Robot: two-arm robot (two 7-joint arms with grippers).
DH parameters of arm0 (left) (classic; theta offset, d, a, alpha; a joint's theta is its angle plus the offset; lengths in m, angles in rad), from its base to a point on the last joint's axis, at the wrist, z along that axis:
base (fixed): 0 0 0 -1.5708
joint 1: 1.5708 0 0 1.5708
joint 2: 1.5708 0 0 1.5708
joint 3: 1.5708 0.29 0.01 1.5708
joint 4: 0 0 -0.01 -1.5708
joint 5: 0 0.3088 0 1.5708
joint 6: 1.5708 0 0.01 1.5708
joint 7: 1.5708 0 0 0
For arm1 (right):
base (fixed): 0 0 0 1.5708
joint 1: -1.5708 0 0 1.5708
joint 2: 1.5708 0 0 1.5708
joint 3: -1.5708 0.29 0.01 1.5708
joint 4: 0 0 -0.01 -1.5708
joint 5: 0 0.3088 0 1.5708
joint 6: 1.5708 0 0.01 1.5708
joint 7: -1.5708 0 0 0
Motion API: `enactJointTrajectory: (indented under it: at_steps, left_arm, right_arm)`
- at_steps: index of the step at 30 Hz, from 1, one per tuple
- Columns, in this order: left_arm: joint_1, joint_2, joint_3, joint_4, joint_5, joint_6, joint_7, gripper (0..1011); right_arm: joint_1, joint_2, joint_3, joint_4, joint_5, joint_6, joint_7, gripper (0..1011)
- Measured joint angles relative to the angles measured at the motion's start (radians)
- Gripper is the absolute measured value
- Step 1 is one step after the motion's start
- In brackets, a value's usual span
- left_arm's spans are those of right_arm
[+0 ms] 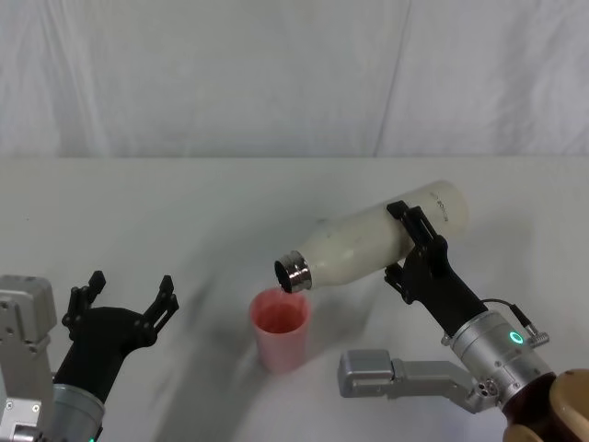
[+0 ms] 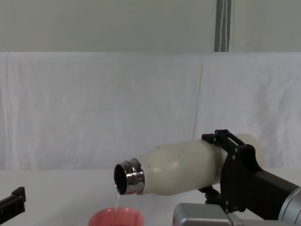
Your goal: Grasp the thermos with one hand and pour water into the cup lid.
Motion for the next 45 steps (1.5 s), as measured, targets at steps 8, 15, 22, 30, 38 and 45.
enactJointTrajectory:
  at_steps: [8,15,22,30,38,45]
  left_arm:
    - [0.000,0.000,0.000,0.000,0.000,0.000,0.000,1001]
    - [0.000,0.000,0.000,0.000,0.000,0.000,0.000,1001]
    - [0.000,0.000,0.000,0.000,0.000,0.000,0.000,1001]
    - [0.000,0.000,0.000,0.000,0.000,0.000,0.000,1001]
    - [0.000,0.000,0.000,0.000,0.000,0.000,0.000,1001]
    - [0.000,0.000,0.000,0.000,0.000,0.000,0.000,1001]
  right_arm:
    - [0.004,0.000,-0.001,0.001,0.001,0.001,0.004,950]
    - [0.006,0.001,0.000,0.004,0.002,0.001,0.005,950]
    - [0.008,0.002,0.000,0.007,0.001,0.001,0.004,950]
    - [0.009,0.004,0.000,0.008,0.000,0.002,0.002,950]
    - [0.009,0.004,-0.001,0.010,-0.004,0.002,0.000,950]
    - [0.009,0.005,-0.002,0.012,-0.005,0.003,-0.002,950]
